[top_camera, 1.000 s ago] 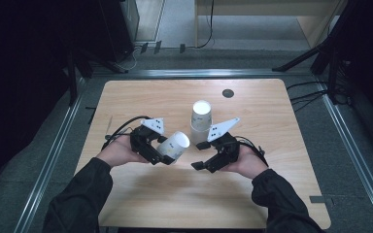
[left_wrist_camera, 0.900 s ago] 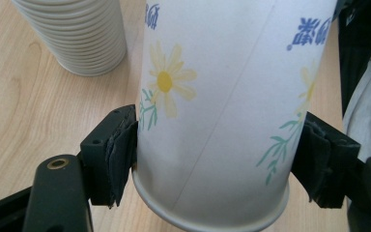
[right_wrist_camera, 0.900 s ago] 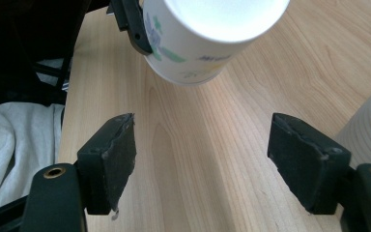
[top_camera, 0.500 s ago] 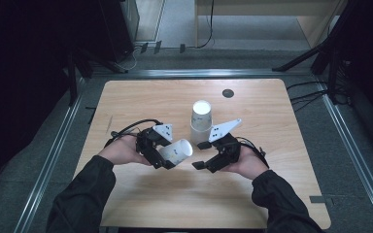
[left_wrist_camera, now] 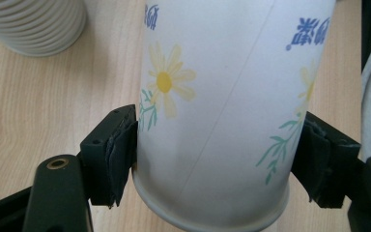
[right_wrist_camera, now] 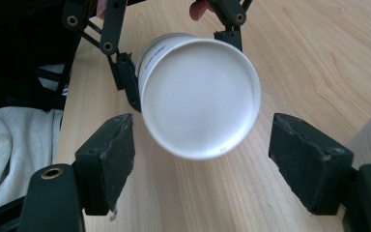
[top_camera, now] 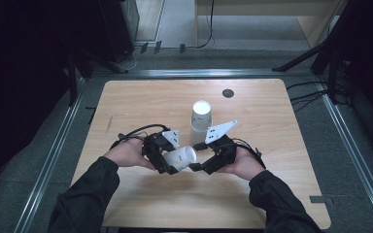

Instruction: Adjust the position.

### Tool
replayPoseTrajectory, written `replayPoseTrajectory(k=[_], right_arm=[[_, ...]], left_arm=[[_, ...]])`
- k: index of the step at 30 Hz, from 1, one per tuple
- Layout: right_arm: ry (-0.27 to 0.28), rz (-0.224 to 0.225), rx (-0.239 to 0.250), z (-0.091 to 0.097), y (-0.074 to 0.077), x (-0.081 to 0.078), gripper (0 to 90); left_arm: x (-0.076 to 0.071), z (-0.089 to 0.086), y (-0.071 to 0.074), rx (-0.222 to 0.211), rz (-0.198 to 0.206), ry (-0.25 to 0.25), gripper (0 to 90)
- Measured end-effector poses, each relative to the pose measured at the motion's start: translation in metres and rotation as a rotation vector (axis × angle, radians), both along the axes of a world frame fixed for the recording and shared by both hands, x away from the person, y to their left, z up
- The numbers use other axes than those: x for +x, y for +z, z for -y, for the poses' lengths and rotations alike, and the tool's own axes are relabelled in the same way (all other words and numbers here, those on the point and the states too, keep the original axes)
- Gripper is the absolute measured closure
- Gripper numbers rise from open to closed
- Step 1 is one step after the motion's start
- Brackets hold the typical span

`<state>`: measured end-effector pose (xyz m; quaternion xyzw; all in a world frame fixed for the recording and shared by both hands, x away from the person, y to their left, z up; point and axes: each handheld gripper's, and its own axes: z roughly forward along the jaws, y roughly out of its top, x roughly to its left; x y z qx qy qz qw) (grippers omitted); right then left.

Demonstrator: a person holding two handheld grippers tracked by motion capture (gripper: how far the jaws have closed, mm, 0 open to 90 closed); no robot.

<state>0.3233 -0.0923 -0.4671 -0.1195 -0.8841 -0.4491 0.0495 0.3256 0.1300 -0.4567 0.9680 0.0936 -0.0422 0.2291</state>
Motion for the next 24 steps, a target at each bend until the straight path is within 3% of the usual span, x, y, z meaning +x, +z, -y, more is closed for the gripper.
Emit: replayPoseTrajectory(k=[9,17,22,24], right_arm=[[0.033,-0.013,0.008,-0.011,-0.003,-0.002,25.2],[0.063,-0.031,0.001,-0.016,-0.006,-0.003,33.3],[0.061,-0.036,0.005,-0.016,-0.005,-0.002,33.8],[0.052,-0.031,0.005,-0.015,-0.004,-0.002,33.7]], left_arm=[[-0.005,0.010,0.001,0.001,-0.001,-0.031,24.5],[-0.006,0.011,-0.002,0.011,0.001,-0.035,24.6],[-0.005,0.009,-0.001,-0.005,-0.003,-0.033,22.1],[-0.004,0.008,0.001,-0.054,-0.005,-0.017,14.2]])
